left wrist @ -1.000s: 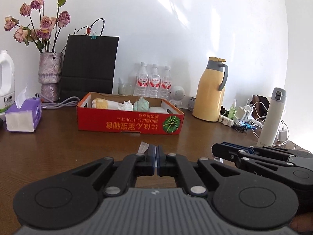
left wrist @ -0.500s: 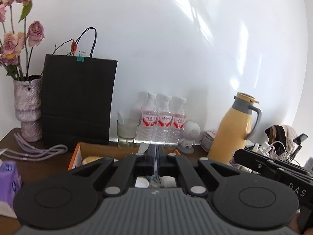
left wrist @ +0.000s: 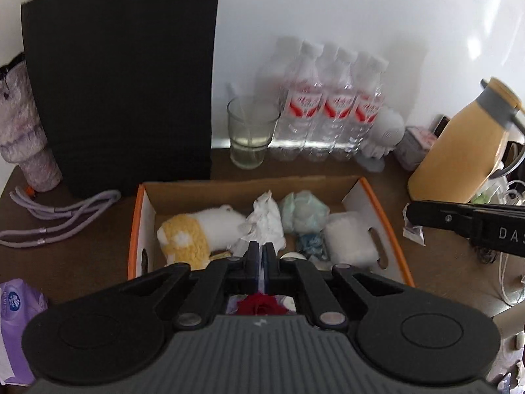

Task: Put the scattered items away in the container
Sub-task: 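Drop the white scrap into the box with the left gripper while the right gripper drops the clear scrap there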

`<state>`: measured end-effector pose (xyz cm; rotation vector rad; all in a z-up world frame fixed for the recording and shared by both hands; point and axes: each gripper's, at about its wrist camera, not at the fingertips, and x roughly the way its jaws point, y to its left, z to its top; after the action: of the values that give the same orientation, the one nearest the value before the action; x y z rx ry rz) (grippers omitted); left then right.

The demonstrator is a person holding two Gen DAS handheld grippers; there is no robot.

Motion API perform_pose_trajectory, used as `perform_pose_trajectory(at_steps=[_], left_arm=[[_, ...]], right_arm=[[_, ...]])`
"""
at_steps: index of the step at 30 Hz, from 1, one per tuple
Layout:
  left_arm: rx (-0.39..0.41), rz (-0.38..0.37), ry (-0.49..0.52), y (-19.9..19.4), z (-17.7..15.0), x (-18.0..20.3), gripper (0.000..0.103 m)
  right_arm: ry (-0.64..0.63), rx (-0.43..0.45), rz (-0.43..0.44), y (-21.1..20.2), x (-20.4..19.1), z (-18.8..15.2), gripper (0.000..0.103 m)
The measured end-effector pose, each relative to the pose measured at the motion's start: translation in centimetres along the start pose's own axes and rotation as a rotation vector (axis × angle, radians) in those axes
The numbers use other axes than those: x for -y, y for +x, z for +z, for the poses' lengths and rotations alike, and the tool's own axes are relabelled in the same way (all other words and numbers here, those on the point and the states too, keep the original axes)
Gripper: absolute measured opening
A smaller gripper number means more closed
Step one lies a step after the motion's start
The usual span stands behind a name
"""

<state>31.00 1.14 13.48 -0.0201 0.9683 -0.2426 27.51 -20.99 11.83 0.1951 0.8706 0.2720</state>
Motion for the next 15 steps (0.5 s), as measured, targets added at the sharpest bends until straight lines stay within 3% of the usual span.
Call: perform_pose_trajectory(at_steps=[3, 8, 11, 13, 15], left_arm=[[-0.067, 0.019, -0.035, 3.7, -1.2, -1.6, 0.003], [-0.111, 0.027, -0.053, 7.0, -1.9, -2.9, 0.006], [-0.114, 0.033, -0.045, 7.4, -2.0, -2.7, 0.016], [-0.1, 0.024, -0.044, 6.9, -2.0, -2.7, 0.025], [-0.086, 0.016, -0.052, 5.9, -1.6, -2.6, 0.035]], right_arm=[[-0.024, -0.107, -0.016, 4.5, -0.3, -1.4, 0.011], [0.005, -0.231, -0.024, 10.1, -0.1, -3.2, 0.012], [0.016, -0.282, -0.01, 11.5, -0.1, -3.7, 0.016], [0.042, -0.293, -0.009, 11.5, 0.1, -3.5, 0.033], [0.06, -0.269, -0.016, 10.4, 0.2, -3.0, 0.039]])
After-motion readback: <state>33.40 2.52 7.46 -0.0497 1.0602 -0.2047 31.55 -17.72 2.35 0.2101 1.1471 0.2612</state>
